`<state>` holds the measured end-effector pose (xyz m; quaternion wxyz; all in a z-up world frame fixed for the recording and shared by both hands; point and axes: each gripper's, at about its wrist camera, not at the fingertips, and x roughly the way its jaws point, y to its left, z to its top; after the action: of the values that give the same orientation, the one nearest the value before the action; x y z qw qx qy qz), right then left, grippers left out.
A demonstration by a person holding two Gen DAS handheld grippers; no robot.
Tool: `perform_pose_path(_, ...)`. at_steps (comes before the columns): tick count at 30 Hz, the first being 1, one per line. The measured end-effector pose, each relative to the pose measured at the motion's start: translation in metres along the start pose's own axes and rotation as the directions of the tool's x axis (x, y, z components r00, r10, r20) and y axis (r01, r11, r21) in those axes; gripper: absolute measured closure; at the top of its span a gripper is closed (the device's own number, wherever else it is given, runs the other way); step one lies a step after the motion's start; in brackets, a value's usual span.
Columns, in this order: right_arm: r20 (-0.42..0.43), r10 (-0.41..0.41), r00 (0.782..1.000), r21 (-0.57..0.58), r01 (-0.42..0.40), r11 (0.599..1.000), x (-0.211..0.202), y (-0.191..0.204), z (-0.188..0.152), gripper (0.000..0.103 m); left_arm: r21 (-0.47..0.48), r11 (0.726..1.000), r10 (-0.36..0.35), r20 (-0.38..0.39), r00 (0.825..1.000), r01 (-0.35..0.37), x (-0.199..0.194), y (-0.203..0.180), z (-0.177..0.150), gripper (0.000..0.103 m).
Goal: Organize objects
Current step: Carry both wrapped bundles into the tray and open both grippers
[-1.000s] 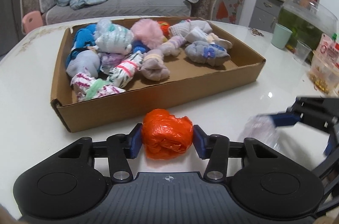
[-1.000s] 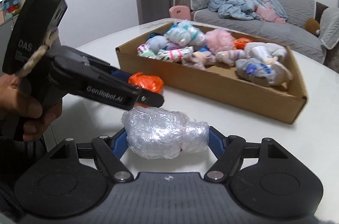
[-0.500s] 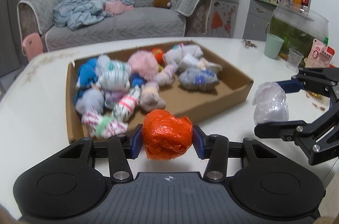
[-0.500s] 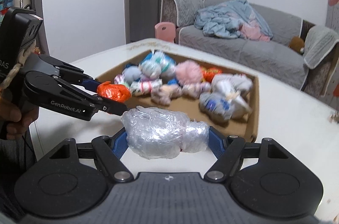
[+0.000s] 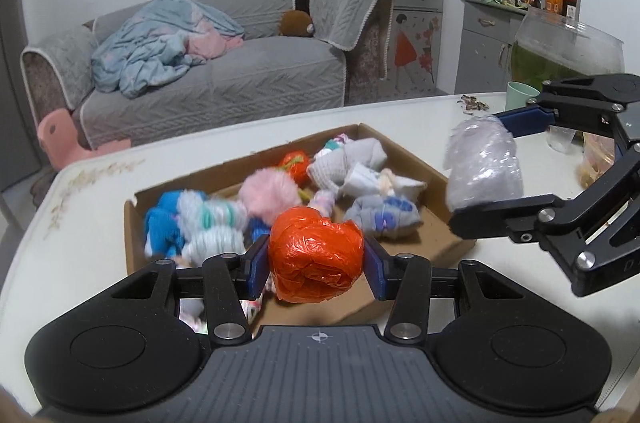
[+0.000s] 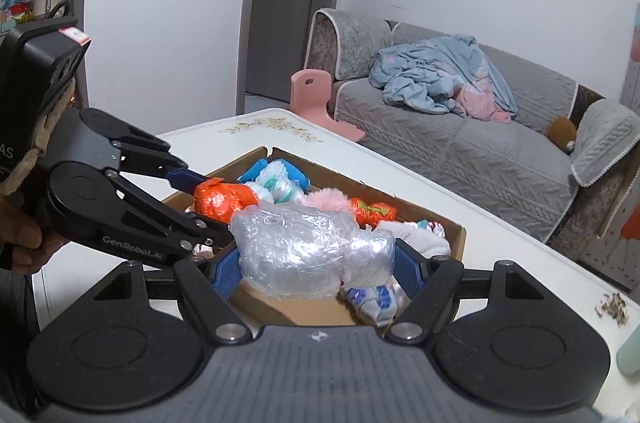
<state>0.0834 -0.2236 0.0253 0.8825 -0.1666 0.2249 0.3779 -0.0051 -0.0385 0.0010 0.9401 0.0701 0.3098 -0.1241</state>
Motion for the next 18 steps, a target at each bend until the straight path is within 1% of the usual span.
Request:
perform_pose_path(3,-0.006,0.000,1.000,-0.009,0.000,1.000,0.006,-0.002,0.004,0.030,0.017,1.000,-0.006,-0.007,1.000,0.006,0.006,-0.001,0.006,0.049)
perform_pose_path(9,-0.030,0.018,0.999,-0.030,-0.019,0.999,0.019,-0.007,0.010,0.030,0.084,0.996,-0.016,-0.024,1.000,0.018,0.020,0.000,0.017,0.049)
perform_pose_path(13,-0.072,0.034,0.997,-0.054,-0.038,0.998,0.035,-0.014,0.012,0.030,0.129,0.990,-0.046,-0.062,0.997,0.054,0.036,0.004,0.022,0.049)
perform_pose_path(16,-0.118,0.048,0.992,-0.077,-0.058,0.995,0.048,-0.015,0.012,0.030,0.143,0.984,-0.088,-0.104,0.991,0.102,0.049,0.007,0.022,0.049)
perform_pose_path(18,-0.150,0.053,0.987,-0.092,-0.068,0.993,0.057,-0.015,0.010,0.030,0.163,0.980,-0.096,-0.129,0.987,0.116,0.056,0.006,0.020,0.049)
